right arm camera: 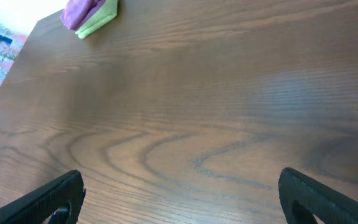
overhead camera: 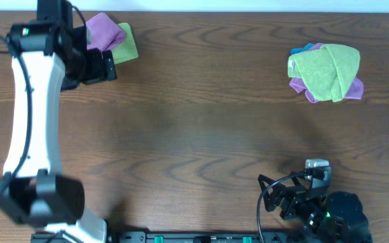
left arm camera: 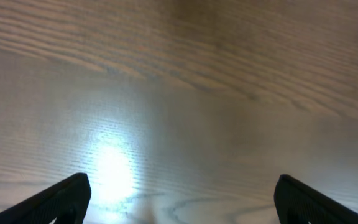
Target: Fold the cloth
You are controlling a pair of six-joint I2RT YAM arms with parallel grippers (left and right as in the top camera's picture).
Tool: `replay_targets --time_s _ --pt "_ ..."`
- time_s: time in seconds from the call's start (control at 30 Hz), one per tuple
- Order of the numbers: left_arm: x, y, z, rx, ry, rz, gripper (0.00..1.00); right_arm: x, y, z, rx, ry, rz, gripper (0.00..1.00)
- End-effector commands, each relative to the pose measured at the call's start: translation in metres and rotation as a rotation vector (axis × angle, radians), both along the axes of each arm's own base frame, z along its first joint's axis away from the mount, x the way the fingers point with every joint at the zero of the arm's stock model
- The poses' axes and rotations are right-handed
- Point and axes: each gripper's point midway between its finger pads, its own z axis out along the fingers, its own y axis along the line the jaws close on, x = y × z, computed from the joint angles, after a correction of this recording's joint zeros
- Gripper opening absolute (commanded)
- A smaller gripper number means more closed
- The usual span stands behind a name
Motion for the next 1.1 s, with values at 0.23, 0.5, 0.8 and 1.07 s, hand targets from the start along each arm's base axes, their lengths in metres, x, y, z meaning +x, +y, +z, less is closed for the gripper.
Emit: replay_targets --time_s 0.23,0.5,0.8,1.07 --pt "-0.056 -0.006 -0.006 0.015 -0.207 -0.017 0.95 0.000 -0.001 0.000 0.011 0.002 -0.015 0.99" --pt "-0.116 -0.009 -0.008 0.014 -0.406 0.010 0.95 0.000 -0.001 0.000 0.011 0.002 -0.015 0.99" --pt "-0.167 -0.005 -0.045 0.060 -0.545 0.030 0.95 0.000 -0.001 0.001 0.011 0.002 -0.015 0.99" --pt "-0.188 0.000 -0.096 0.095 -0.624 0.053 0.95 0.000 -0.001 0.000 0.011 0.002 -0.015 0.99"
